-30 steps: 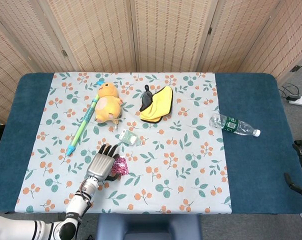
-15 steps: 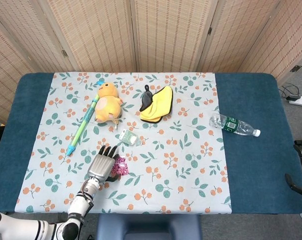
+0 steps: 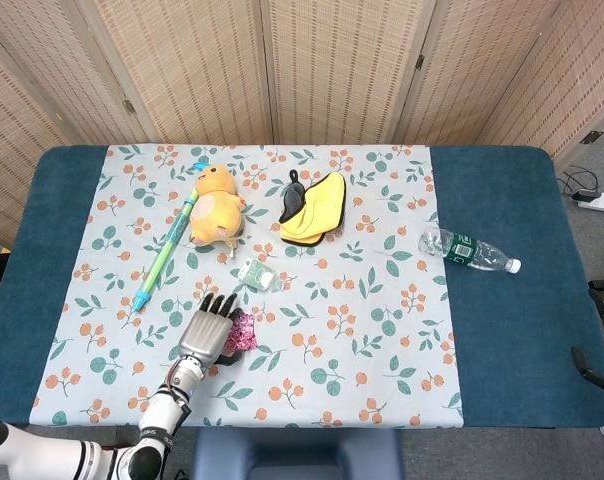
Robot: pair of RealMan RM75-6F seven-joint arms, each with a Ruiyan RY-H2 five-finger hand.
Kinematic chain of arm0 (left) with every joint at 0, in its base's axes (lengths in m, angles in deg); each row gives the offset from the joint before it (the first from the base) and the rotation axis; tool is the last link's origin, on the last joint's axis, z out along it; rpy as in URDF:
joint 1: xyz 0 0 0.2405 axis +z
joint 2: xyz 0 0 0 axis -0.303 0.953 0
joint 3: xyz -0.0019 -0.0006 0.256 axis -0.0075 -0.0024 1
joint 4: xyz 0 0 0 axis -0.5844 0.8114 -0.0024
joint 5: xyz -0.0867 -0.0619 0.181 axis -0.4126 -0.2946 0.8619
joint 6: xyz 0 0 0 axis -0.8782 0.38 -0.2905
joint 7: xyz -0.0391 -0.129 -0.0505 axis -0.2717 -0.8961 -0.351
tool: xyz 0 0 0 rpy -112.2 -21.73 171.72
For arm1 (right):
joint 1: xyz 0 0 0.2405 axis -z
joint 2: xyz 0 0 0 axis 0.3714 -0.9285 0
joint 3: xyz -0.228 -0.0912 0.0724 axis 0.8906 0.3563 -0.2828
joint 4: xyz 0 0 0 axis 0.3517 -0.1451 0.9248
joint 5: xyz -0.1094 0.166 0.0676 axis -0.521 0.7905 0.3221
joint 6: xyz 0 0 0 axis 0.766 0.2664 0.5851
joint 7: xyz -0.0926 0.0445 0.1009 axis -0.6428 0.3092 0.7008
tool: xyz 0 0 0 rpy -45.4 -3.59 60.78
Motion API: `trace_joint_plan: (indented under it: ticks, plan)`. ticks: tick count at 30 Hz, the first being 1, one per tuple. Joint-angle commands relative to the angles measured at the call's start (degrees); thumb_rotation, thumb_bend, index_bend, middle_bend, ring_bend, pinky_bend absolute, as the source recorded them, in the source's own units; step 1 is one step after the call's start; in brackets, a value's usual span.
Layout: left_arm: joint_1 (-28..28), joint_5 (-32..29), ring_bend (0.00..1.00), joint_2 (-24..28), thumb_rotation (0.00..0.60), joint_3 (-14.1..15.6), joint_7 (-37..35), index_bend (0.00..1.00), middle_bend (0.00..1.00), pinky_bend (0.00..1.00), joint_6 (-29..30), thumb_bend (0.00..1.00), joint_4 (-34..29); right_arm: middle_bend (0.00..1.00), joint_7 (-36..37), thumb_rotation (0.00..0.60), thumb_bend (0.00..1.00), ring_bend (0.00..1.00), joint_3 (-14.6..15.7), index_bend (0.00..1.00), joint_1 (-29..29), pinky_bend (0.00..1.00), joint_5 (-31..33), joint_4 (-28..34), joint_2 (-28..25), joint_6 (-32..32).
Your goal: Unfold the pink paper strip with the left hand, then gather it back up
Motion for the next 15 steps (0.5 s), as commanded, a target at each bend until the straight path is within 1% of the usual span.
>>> trace_joint_plan:
  ticks: [1,10,15]
  plan:
    - [-0.2,-0.5,0.00,-0.2,0.413,0.0,0.2,0.17,0.00,0.00,0.0,0.37,0.0,0.00,0.0,0.600,0.40,0.00,0.0,0.00,0.0,0.00,0.0,0.0,0.0,0.0]
    - [-0.8,-2.1,0.00,-0.8,0.416,0.0,0.5,0.13,0.00,0.00,0.4,0.36,0.2,0.00,-0.1,0.600,0.40,0.00,0.0,0.00,0.0,0.00,0.0,0.1,-0.1,0.1]
    - [-1.1,-2.8,0.00,-0.9,0.415,0.1,0.9,0.12,0.00,0.00,0.7,0.36,-0.1,0.00,-0.2,0.600,0.40,0.00,-0.1,0.00,-0.1,0.00,-0.1,0.2,-0.1,0.1]
